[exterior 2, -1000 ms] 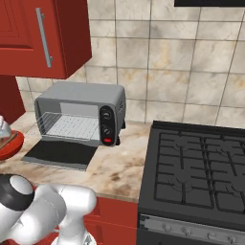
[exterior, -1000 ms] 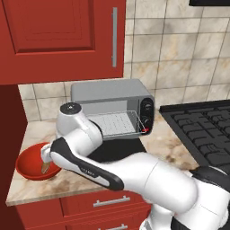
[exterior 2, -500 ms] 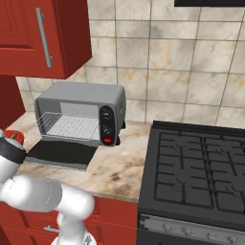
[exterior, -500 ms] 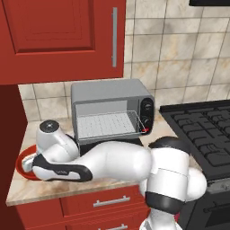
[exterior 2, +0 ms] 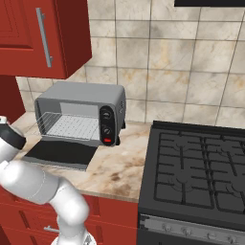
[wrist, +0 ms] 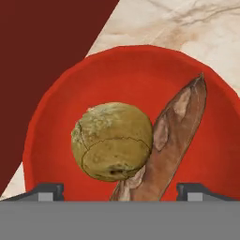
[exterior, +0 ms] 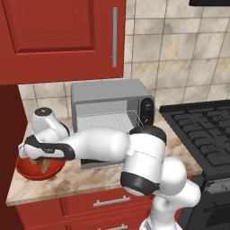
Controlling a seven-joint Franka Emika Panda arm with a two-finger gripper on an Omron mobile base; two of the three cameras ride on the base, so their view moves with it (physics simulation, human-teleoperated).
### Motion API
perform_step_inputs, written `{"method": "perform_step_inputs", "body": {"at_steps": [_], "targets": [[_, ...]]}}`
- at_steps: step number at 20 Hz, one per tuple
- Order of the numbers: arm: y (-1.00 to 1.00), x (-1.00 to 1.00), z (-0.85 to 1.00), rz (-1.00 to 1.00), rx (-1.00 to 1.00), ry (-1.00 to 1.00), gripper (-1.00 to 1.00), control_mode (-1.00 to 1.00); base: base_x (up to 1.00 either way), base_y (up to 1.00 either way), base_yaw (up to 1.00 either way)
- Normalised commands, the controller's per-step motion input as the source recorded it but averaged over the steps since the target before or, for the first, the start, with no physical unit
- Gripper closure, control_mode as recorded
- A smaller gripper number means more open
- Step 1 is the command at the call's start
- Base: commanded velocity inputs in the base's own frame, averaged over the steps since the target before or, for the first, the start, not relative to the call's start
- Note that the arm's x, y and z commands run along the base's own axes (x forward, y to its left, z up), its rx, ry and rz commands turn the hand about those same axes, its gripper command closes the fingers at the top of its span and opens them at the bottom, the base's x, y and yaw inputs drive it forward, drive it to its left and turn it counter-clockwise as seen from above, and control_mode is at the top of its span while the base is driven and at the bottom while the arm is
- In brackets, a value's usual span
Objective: Pick up the heated bread from the toaster oven and place it in the bowl. Then move the bread bowl to the dining counter.
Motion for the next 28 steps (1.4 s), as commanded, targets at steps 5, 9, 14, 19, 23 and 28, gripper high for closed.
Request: {"method": "perform_step_inputs", "body": {"at_steps": [5,9,14,19,23,28], "targets": [[-0.29,-0.01,0.00,-0.16,0.00,0.12,-1.00,-1.00,0.00,0.00,0.00],[-0.94,-0.54,0.01,-0.34,0.08,0.20,-1.00,-1.00,0.00,0.00,0.00],[-0.85,-0.51,-0.31,-0.36,0.05,0.21,-1.00,-1.00,0.00,0.00,0.00],[-0.26,-0.23,-0.64,-0.31,0.01,0.04,-1.00,-1.00,0.00,0.00,0.00],[0.14,0.00,-0.36,-0.17,0.00,-0.01,-1.00,-1.00,0.00,0.00,0.00],[0.06,0.01,-0.29,-0.12,0.00,-0.02,-1.00,-1.00,0.00,0.00,0.00]]}}
